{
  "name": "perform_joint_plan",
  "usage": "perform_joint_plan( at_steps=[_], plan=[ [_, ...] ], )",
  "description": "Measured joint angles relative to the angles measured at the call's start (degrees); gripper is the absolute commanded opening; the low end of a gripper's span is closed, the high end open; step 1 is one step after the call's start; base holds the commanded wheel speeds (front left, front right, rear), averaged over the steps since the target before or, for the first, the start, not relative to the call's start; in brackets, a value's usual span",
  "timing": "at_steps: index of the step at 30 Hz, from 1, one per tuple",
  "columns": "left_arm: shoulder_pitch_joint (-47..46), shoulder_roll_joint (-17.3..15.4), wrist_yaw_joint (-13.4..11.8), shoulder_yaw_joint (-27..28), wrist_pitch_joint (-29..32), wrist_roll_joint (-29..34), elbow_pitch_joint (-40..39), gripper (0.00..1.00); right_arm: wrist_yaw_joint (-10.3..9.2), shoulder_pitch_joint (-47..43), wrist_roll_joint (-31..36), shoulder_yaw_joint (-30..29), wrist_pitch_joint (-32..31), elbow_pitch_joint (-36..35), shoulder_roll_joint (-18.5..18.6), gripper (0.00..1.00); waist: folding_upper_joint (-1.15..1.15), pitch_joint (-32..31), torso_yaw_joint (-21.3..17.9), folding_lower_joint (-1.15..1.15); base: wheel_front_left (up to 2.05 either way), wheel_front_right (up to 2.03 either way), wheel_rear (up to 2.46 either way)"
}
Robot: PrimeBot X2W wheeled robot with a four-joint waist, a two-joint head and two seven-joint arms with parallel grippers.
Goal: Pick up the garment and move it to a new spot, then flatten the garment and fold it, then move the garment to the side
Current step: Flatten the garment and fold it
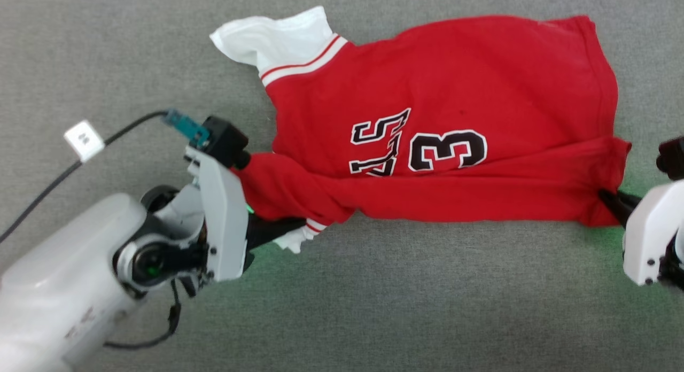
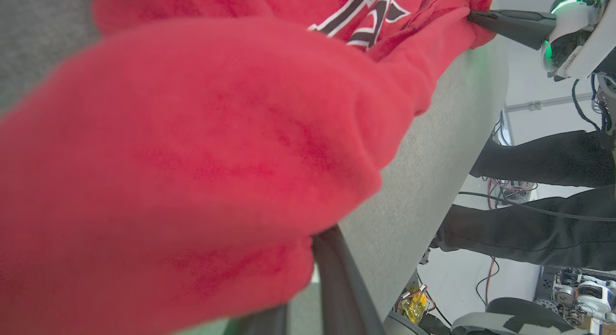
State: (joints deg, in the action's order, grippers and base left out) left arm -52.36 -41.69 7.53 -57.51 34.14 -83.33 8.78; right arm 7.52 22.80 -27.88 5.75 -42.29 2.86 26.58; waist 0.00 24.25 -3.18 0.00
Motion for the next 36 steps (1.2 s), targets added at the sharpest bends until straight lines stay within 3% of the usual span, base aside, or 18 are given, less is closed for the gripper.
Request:
perform_joint_plan(
  at_steps=[18,26,27,28,29,30,36],
  plan=[
    [13.8,-9.3,-0.1,-2.2,-12.2,4.6,-13.9,0.00,0.00,-17.3,-0.4,-7.5,-0.1,-11.1,-1.3,0.00,0.00,-3.4,1.9,0.00,0.00,0.00,0.00],
    [16.6,-10.0,-1.3,-2.2,-16.1,5.8,-16.5,0.00,0.00,-22.2,0.3,-11.2,0.9,-15.3,-3.9,0.03,0.00,-3.6,2.0,0.00,0.00,0.00,0.00],
    [16.6,-10.0,-1.3,-2.2,-16.1,5.8,-16.5,0.13,0.00,-22.2,0.3,-11.2,0.9,-15.3,-3.9,0.25,0.00,-3.6,2.0,0.00,0.00,0.00,0.00],
    [16.6,-9.8,-1.5,-1.9,-17.1,6.4,-16.5,0.40,0.00,-22.2,0.5,-11.9,2.5,-15.8,-4.8,0.45,0.00,-4.0,2.0,0.00,0.00,0.00,0.00],
    [16.7,-9.8,-1.7,-1.6,-17.9,6.4,-16.7,0.61,0.00,-22.2,0.6,-12.5,3.4,-16.1,-5.3,0.97,0.00,-4.2,2.0,0.00,0.00,0.00,0.00],
    [17.1,-9.9,-1.9,-1.1,-18.9,6.4,-17.0,1.00,0.00,-22.2,0.6,-12.9,4.3,-16.4,-5.7,1.00,0.00,-4.4,1.9,0.00,0.00,0.00,0.00],
    [19.8,-11.8,-3.8,2.9,-27.6,6.6,-18.2,1.00,0.00,-21.3,2.0,-13.9,12.0,-18.7,-7.2,1.00,0.00,-5.6,1.9,0.00,0.00,0.00,0.00]
  ],
)
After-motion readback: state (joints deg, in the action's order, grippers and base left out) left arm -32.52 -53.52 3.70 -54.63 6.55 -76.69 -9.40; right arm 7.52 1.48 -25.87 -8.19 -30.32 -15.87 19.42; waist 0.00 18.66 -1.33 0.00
